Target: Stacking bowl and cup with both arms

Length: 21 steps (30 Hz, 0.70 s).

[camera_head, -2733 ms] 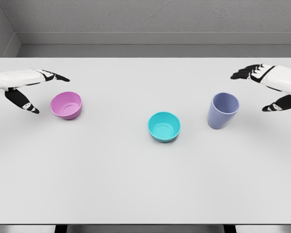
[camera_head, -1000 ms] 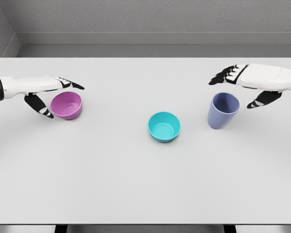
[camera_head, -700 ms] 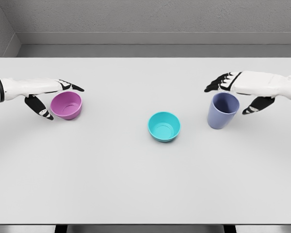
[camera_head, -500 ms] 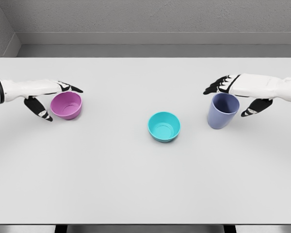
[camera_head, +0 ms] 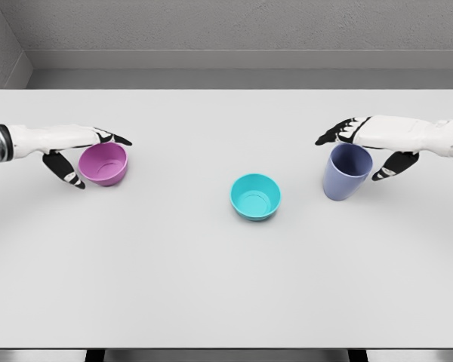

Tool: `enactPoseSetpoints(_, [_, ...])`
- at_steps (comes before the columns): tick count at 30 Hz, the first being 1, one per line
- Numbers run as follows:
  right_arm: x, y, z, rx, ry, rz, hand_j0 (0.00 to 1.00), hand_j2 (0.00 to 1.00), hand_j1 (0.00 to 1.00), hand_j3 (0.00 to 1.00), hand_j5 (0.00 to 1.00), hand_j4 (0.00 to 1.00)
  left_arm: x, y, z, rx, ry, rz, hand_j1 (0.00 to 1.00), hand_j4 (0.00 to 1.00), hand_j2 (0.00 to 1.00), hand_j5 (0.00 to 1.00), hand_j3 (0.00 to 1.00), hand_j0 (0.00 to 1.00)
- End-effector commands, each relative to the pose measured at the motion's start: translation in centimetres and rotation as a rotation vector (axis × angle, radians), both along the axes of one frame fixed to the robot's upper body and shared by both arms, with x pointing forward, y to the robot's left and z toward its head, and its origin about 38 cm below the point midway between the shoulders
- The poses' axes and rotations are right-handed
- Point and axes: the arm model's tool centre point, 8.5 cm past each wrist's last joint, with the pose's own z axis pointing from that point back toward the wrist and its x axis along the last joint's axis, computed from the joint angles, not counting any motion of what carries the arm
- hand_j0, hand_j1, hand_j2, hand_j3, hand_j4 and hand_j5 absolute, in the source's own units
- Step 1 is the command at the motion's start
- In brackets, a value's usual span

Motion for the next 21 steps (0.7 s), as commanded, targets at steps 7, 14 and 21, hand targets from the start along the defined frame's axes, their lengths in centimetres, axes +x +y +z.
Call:
enactPoseSetpoints(7, [0.1,0.1,-0.7,-0.018,0.023,0.003,1.0,1.0,1.0,1.0,1.0,1.0,0.3,-0.5,0.0,-0.007,-0.002,-0.003,1.0,1.0,1.0,1.0,1.0,1.0])
enactPoseSetpoints(14, [0.5,0.5,-0.9,-0.016,0.026,0.005,1.0,1.0,1.0,1.0,1.0,1.0,0.4,-0.4,-0.1,-0.002,-0.001,0.0,1.0,1.0,1.0,1.0,1.0,1.0])
enactPoseSetpoints(21, [0.8,0.3,-1.5,-0.029,0.036,-0.005,1.0,1.0,1.0,1.0,1.0,1.0,0.3,-0.3,-0.3,-0.002,0.003,0.002,1.0,1.0,1.0,1.0,1.0,1.0])
